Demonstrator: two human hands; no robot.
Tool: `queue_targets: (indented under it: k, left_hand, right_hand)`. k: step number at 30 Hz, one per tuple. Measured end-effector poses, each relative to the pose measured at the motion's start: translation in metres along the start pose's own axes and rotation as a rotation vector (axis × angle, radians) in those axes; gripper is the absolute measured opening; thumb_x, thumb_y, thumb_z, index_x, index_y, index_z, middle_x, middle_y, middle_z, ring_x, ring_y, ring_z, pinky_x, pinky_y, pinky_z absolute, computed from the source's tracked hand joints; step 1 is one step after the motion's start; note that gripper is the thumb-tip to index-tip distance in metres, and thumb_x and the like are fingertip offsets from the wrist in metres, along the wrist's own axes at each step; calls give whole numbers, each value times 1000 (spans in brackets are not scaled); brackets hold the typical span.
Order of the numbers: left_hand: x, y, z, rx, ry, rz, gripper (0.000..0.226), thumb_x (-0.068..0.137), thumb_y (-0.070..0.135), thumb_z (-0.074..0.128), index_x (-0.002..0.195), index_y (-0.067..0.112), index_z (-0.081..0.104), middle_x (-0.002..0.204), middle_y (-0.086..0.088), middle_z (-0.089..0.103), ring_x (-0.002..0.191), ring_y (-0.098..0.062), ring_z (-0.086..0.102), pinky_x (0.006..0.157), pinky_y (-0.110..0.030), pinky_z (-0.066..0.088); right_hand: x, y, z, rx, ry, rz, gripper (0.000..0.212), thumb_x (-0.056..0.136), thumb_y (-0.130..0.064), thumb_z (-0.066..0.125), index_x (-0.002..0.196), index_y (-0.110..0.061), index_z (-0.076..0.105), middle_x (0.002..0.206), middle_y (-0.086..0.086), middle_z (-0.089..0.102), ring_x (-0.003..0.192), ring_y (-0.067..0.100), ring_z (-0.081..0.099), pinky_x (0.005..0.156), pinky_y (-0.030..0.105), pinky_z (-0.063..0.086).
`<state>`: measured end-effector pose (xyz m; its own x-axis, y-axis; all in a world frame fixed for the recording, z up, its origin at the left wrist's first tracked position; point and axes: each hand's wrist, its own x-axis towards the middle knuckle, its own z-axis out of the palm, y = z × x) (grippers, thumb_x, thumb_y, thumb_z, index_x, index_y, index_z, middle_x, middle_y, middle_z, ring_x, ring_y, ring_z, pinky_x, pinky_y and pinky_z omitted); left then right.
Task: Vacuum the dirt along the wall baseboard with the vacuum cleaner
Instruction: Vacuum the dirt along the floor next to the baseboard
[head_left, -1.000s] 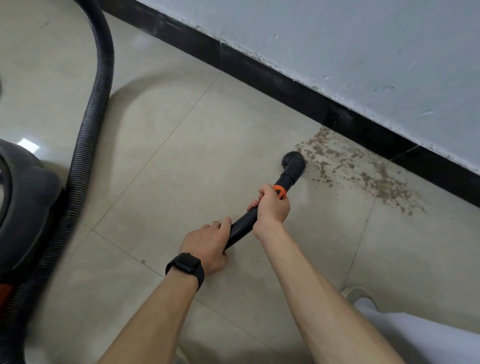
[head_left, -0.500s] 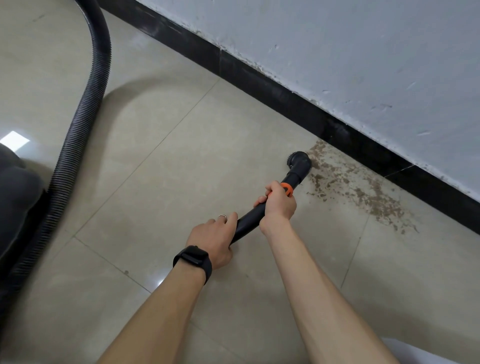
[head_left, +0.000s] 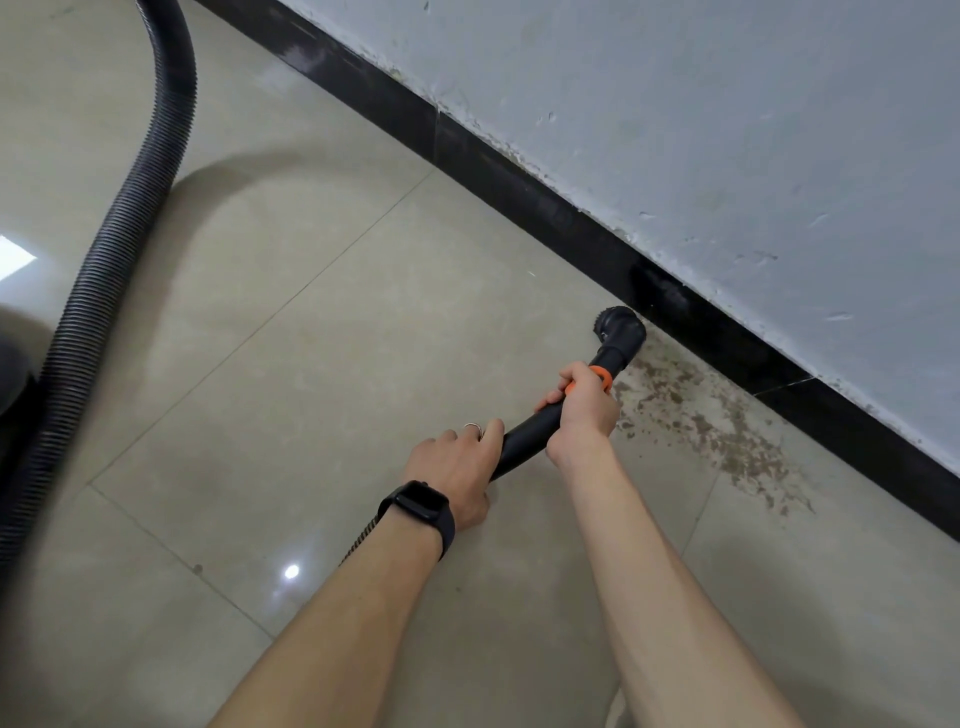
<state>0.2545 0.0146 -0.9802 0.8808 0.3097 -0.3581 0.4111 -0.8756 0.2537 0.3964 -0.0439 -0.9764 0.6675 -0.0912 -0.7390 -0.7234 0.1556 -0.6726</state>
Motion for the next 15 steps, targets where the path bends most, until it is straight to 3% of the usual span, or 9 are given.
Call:
queue_targets:
  k: [9, 15]
  left_hand:
    - [22, 22, 6, 41, 33, 1, 45, 81, 17, 63, 116, 20, 34, 108, -3, 55, 91, -28, 57, 63, -35, 31]
    - [29, 5, 4, -55, 43, -69, 40, 79, 18, 61, 103, 22, 29, 103, -1, 56, 89, -27, 58, 55, -32, 27]
  right_hand:
    - [27, -17, -9, 21, -31, 0, 17, 76, -1, 58, 76, -13, 46, 58, -2, 46, 39, 13, 38, 45, 23, 39]
    - [25, -15, 14, -78, -4, -55, 14, 75, 0, 58, 77, -10, 48, 49, 1, 46, 36, 17, 40, 42, 26, 43]
